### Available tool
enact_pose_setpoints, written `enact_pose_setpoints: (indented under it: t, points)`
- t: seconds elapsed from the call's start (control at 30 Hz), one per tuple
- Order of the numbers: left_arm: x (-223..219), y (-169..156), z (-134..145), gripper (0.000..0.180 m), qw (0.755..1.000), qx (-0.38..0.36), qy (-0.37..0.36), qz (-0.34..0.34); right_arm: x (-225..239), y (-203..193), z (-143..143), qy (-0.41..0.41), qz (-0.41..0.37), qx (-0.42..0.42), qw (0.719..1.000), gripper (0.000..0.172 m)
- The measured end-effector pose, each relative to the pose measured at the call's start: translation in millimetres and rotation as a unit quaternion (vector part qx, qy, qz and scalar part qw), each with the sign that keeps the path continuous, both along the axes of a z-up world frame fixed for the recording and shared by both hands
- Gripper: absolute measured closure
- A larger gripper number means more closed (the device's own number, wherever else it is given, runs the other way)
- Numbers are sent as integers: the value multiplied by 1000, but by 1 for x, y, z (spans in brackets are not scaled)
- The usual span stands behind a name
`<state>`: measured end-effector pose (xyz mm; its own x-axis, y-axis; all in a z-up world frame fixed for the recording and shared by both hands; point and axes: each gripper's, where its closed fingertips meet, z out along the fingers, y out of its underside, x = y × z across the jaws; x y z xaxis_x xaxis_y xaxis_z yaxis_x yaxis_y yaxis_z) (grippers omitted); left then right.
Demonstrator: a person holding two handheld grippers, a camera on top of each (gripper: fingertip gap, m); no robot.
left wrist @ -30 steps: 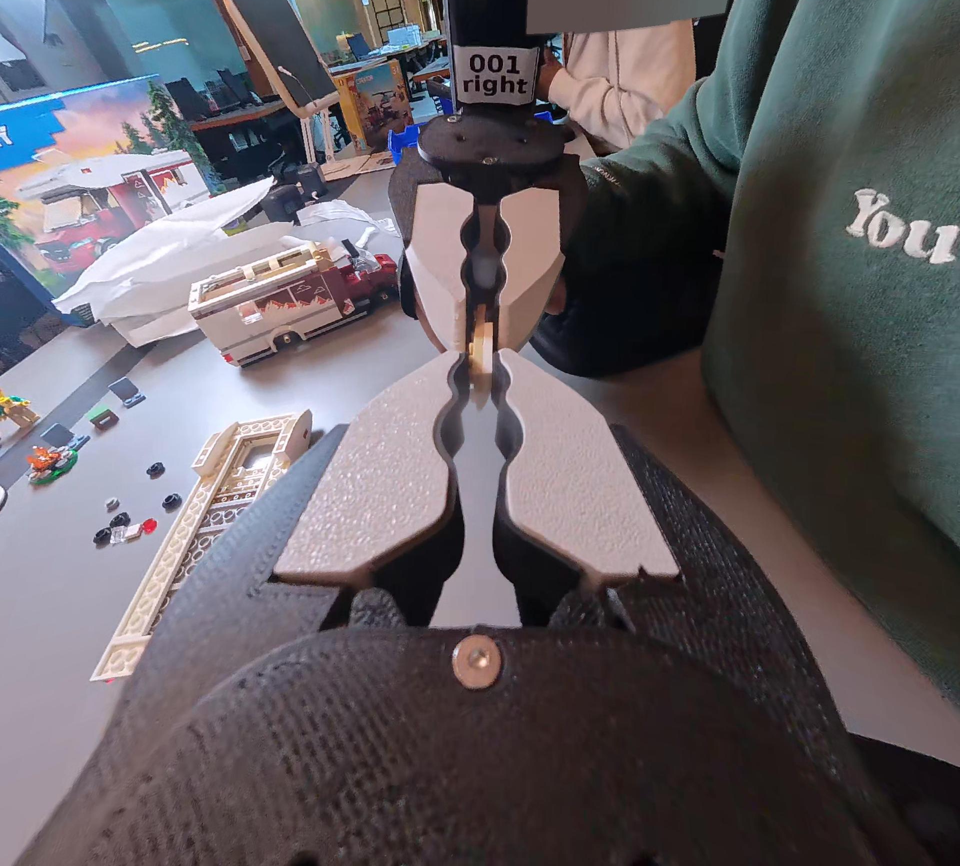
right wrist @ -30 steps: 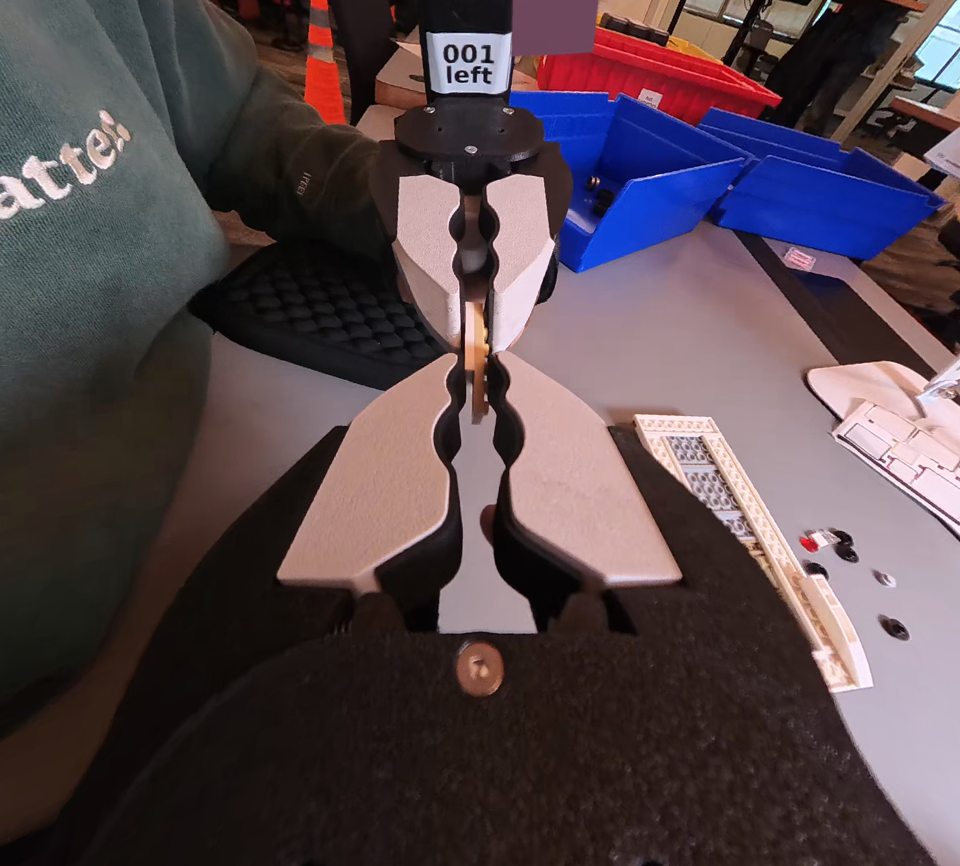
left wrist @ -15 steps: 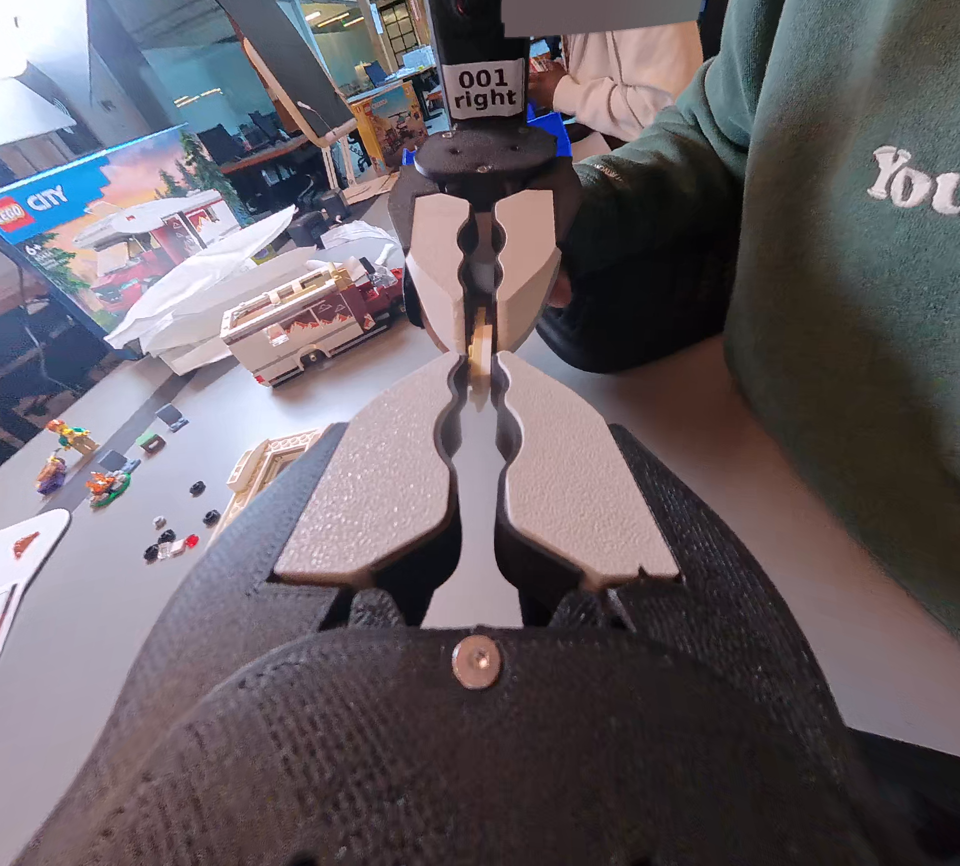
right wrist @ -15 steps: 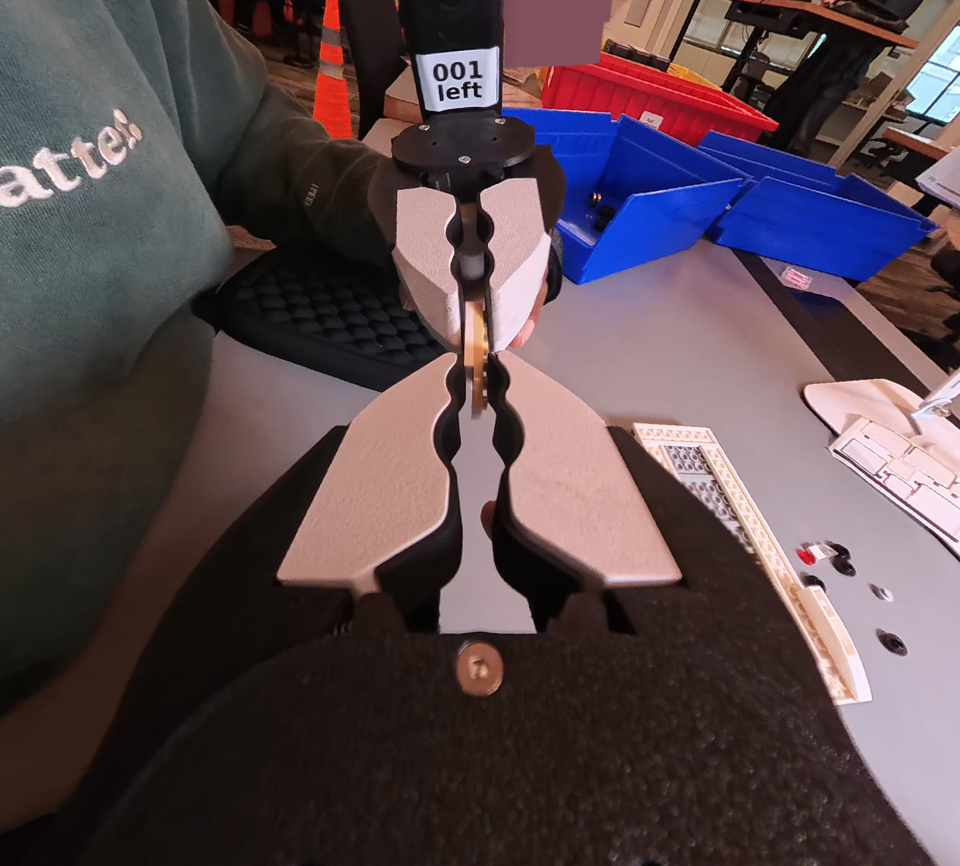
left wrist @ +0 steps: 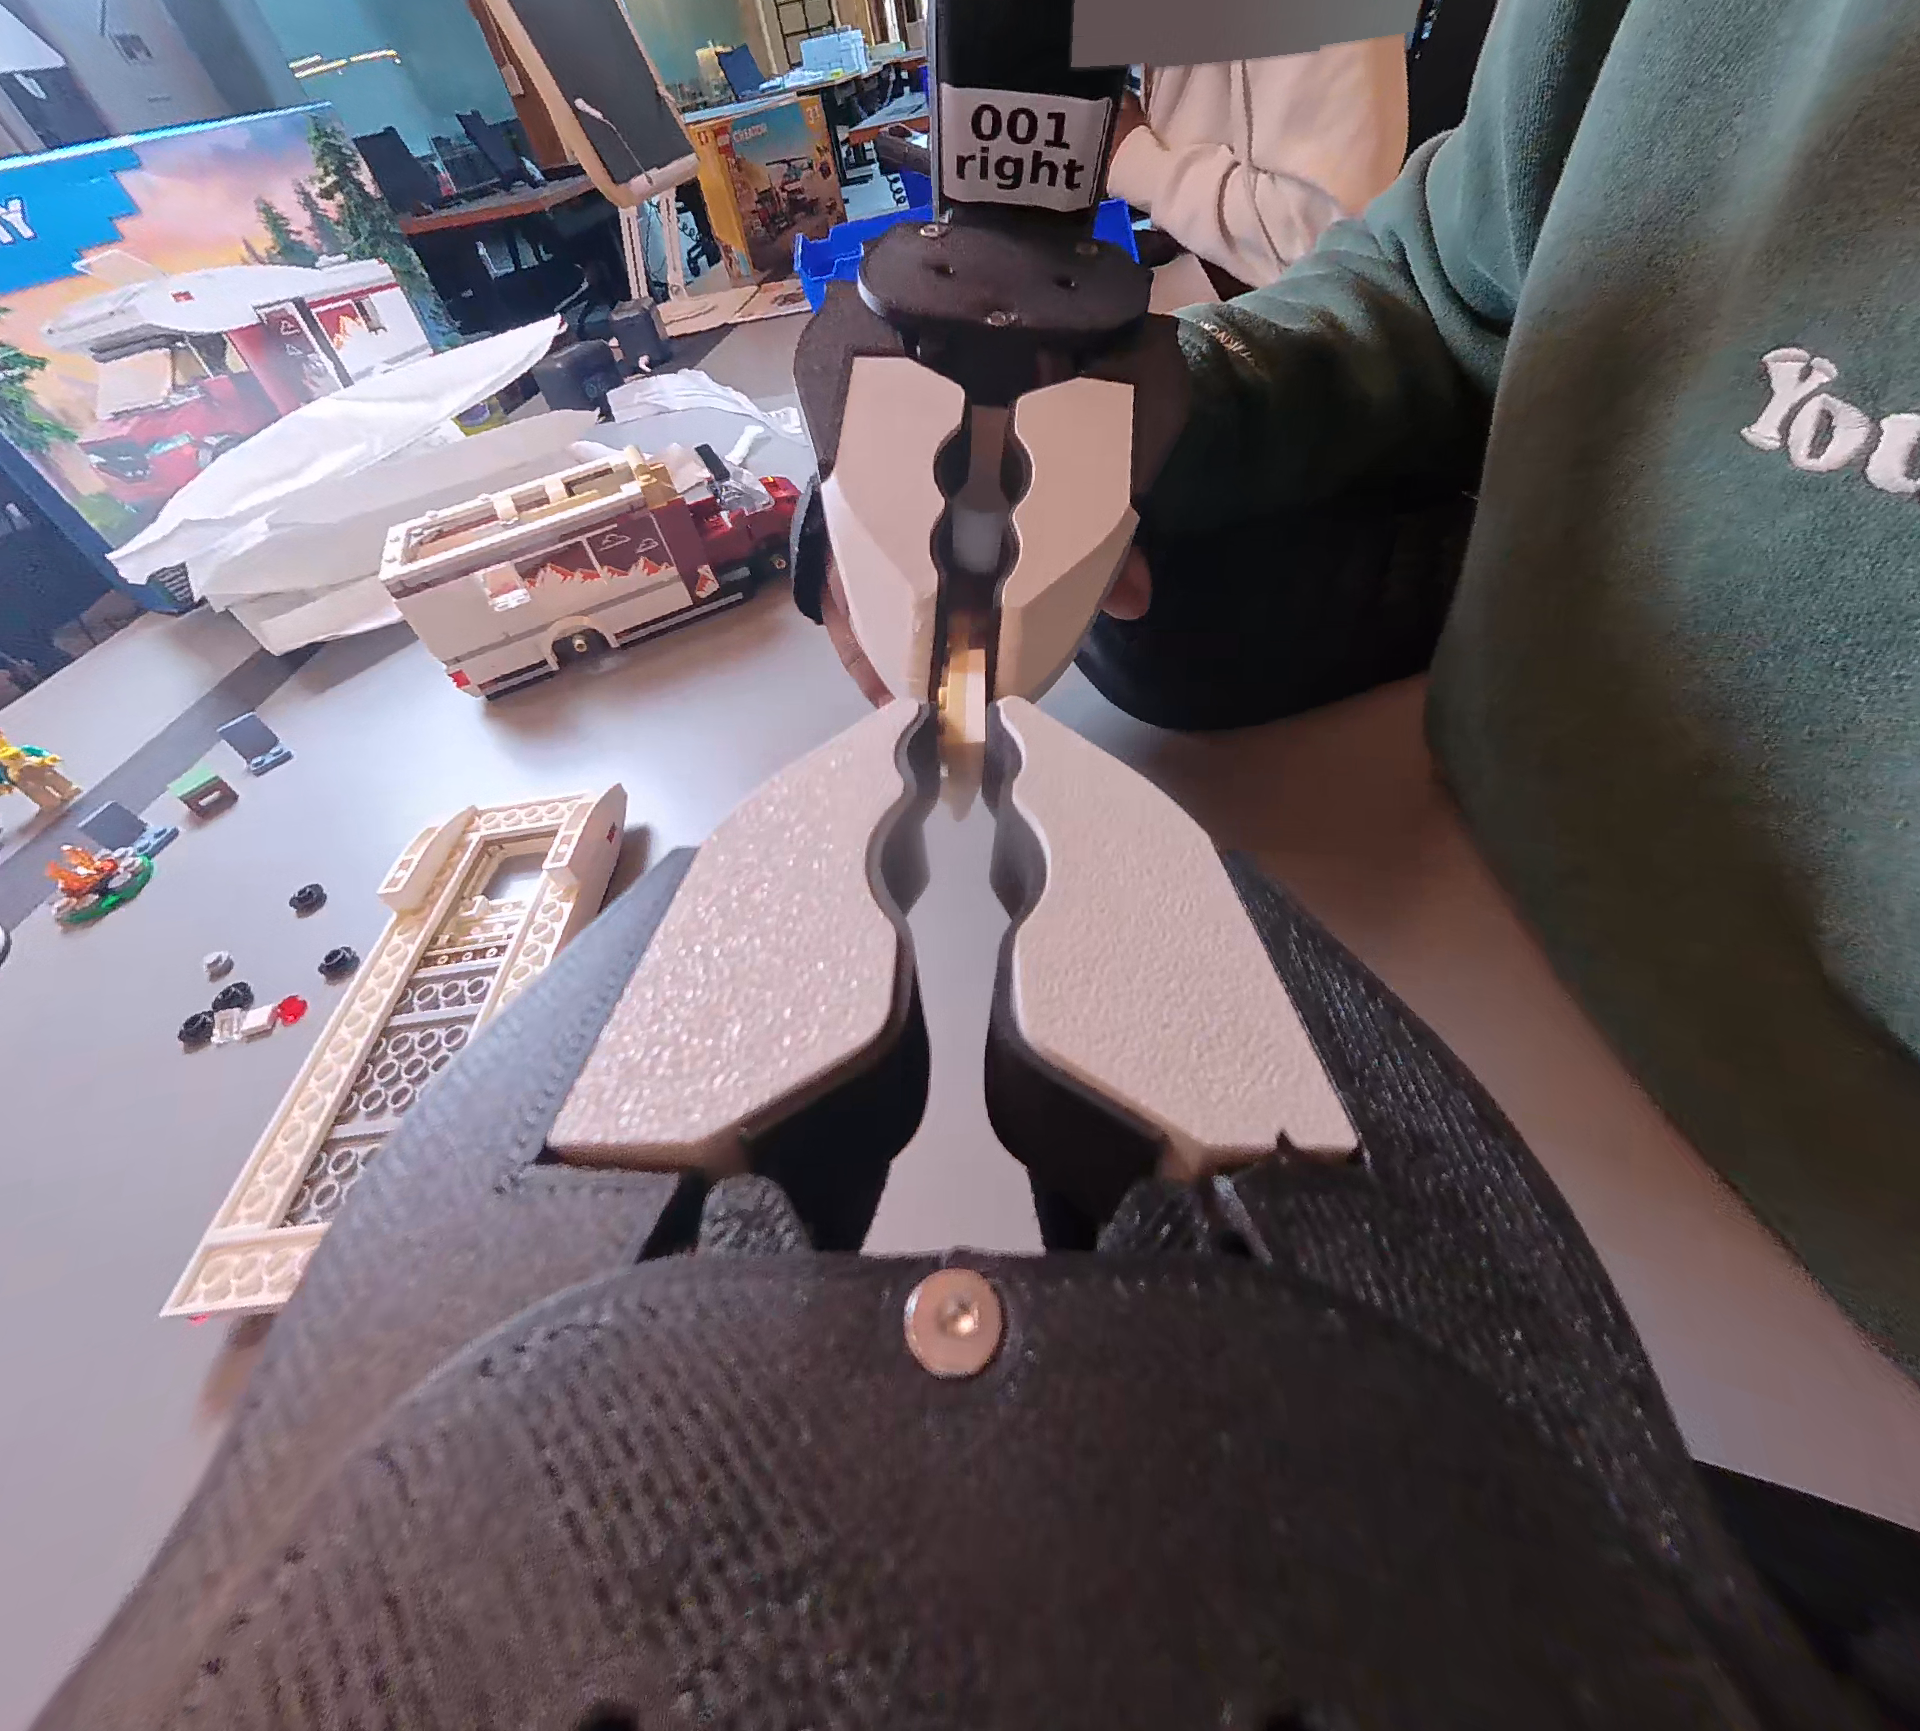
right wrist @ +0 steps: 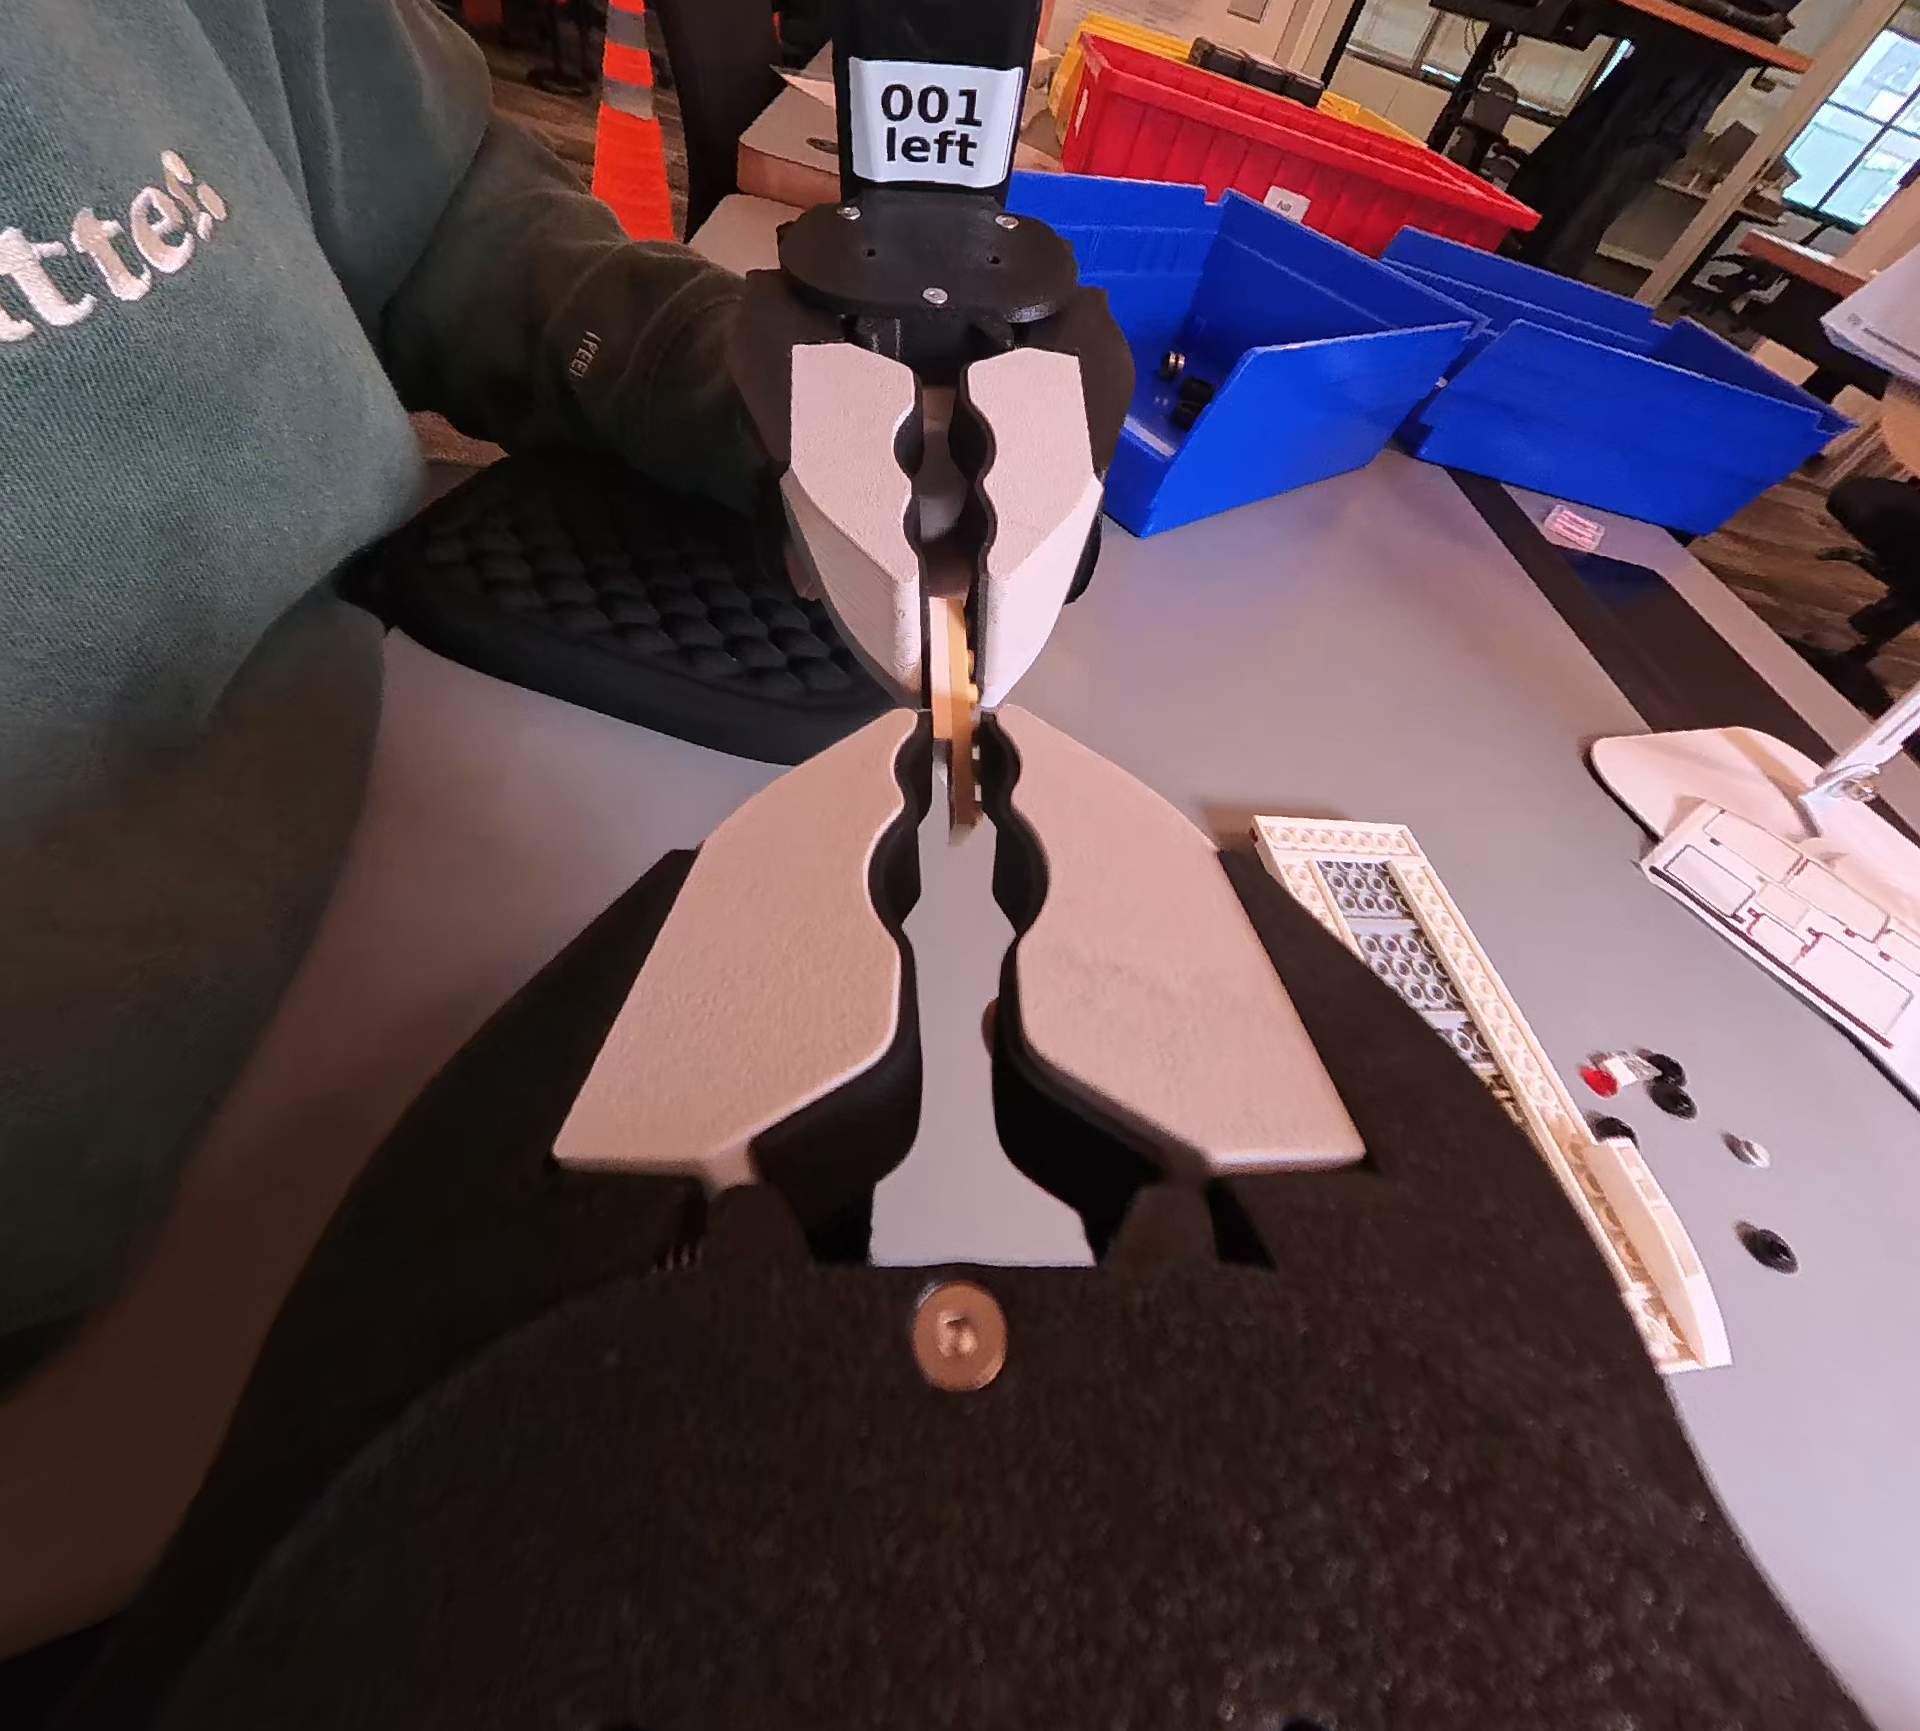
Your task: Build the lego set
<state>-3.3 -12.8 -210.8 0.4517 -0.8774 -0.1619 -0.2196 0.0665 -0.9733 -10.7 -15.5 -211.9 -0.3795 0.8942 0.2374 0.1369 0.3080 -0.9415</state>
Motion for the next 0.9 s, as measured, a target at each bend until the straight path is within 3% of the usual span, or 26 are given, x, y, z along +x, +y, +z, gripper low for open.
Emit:
enact_pose_setpoints:
  t: [0.07,0.13,0.23,0.3,0.43,0.57,0.73,0.9]
  points:
    - [0,0,0,171,1000,1,2,-1,0,0,0,0,0,0,1000,164]
    - [-2,2,-2,171,1000,-5,0,4,3,3,-1,-11,2,-10,1000,153]
    - [-20,18,-5,172,997,-49,-26,46,12,35,1,-41,-41,-37,998,146]
    - [-32,26,-7,172,994,-68,-39,75,20,59,-17,-111,-80,-38,990,146]
    - [-40,35,-23,172,989,-106,-18,106,35,78,-75,-300,-127,-46,944,143]
    - [-44,40,-36,172,982,-136,6,130,29,78,-93,-365,-137,-56,919,141]
    - [-45,40,-40,172,979,-155,4,129,19,83,-94,-380,-73,-1,922,141]
    - [-45,40,-41,172,979,-159,5,131,22,79,-103,-427,-24,15,904,141]
